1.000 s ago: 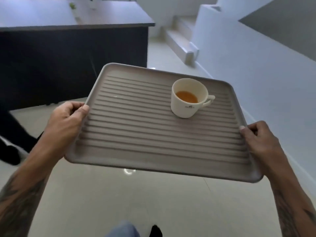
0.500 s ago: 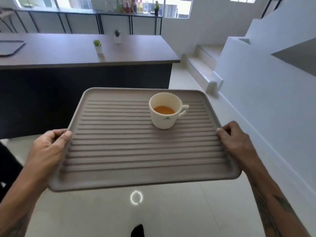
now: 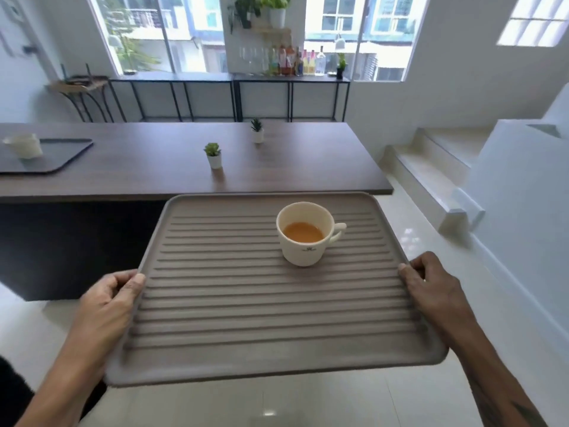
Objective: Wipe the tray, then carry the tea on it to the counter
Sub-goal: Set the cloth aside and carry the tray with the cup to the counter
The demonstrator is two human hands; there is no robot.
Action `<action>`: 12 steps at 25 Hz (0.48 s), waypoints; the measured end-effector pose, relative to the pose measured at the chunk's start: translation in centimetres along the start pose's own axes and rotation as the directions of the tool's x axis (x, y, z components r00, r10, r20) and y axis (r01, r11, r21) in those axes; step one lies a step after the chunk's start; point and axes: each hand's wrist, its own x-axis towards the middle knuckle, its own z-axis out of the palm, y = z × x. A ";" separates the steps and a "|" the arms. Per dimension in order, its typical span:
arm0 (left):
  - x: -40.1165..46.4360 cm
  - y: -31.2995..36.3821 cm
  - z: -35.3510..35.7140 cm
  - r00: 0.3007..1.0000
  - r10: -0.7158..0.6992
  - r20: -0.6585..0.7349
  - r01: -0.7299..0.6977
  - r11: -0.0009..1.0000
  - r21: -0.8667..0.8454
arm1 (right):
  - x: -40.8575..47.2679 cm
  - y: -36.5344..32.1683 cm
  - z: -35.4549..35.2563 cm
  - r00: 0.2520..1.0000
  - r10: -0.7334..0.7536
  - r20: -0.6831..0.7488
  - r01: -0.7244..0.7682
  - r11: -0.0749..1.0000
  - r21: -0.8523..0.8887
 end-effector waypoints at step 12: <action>21.5 2.9 17.0 0.999 0.022 -0.038 -0.020 0.999 0.046 | 28.3 -1.7 6.4 0.999 -0.034 0.028 0.034 0.999 -0.004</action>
